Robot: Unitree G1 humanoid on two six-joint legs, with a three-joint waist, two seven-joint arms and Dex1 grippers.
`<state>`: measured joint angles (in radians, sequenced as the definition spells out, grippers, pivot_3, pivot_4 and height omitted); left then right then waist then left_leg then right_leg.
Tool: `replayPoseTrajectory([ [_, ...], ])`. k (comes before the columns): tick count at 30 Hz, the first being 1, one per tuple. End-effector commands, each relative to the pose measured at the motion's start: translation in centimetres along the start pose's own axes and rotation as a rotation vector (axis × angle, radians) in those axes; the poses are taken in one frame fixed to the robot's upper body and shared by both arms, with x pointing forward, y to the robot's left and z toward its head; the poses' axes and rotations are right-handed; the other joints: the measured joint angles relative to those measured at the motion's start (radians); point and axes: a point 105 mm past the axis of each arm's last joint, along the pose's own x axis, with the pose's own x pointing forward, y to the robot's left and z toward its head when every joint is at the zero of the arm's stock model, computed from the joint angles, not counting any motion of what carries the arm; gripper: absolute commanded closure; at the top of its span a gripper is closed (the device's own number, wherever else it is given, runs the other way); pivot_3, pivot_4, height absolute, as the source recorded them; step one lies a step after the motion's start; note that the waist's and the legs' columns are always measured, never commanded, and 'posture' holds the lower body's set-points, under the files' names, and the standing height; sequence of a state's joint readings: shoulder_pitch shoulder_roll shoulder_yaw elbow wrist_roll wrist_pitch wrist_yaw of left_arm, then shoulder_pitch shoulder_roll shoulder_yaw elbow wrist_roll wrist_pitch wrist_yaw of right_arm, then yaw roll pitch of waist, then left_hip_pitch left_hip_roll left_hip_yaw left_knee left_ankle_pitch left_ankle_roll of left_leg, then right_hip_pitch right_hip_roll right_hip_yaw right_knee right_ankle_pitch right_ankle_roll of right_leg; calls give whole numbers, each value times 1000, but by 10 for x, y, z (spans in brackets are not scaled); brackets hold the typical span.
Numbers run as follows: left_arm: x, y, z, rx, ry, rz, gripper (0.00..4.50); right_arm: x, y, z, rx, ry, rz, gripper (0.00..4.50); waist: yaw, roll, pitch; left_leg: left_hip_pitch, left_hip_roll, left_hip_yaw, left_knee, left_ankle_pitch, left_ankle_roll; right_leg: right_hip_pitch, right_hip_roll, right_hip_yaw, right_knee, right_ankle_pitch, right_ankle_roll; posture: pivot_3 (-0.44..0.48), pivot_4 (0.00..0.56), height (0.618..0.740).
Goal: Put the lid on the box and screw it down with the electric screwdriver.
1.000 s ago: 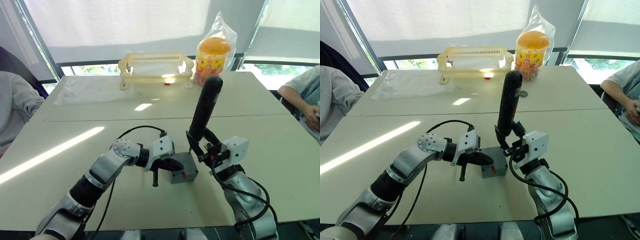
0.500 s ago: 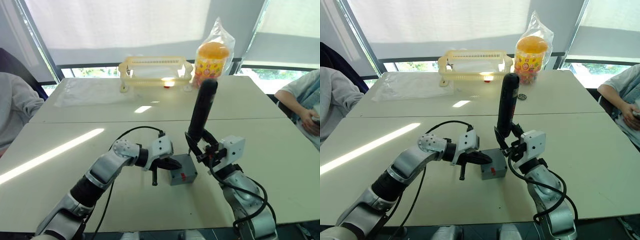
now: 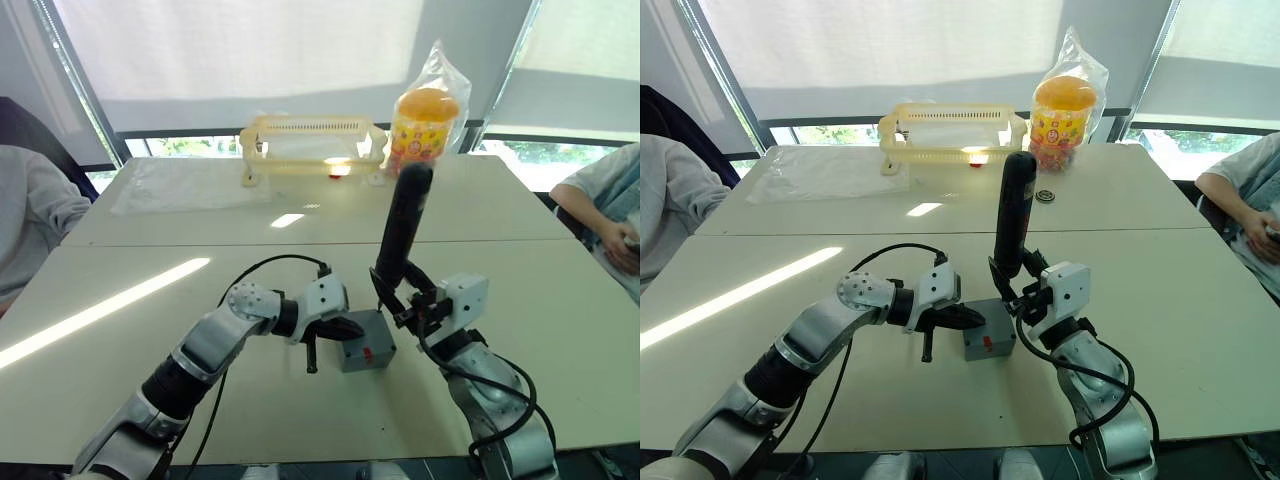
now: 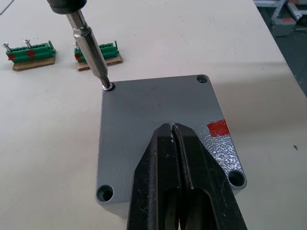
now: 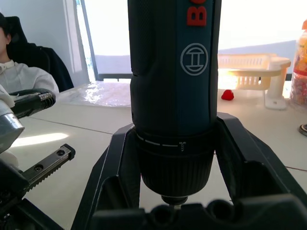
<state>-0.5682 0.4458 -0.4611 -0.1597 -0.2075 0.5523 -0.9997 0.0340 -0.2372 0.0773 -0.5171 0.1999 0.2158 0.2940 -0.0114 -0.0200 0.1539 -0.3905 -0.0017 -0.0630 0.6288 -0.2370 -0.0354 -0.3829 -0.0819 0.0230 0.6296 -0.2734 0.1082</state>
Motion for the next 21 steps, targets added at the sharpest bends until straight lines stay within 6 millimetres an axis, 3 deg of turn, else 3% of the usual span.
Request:
replayPoseTrajectory([
  [1,4,-3,-19,-33,75,-2,4500,-9,1,-35,35,163,-2,2725,0,0,0,0,0,0,0,0,0,0,0,0,0,0,0,0,150,740],
  [12,4,-2,-19,-30,75,-1,4500,-11,1,-38,31,180,-8,2725,0,0,0,0,0,0,-1,0,0,0,-2,0,-2,0,0,0,150,740],
  [21,4,-3,-19,-21,82,-8,4500,-19,-4,-54,17,235,-32,2725,0,-1,-2,0,1,0,-4,0,0,-2,-5,0,-10,1,-1,0,150,740],
])
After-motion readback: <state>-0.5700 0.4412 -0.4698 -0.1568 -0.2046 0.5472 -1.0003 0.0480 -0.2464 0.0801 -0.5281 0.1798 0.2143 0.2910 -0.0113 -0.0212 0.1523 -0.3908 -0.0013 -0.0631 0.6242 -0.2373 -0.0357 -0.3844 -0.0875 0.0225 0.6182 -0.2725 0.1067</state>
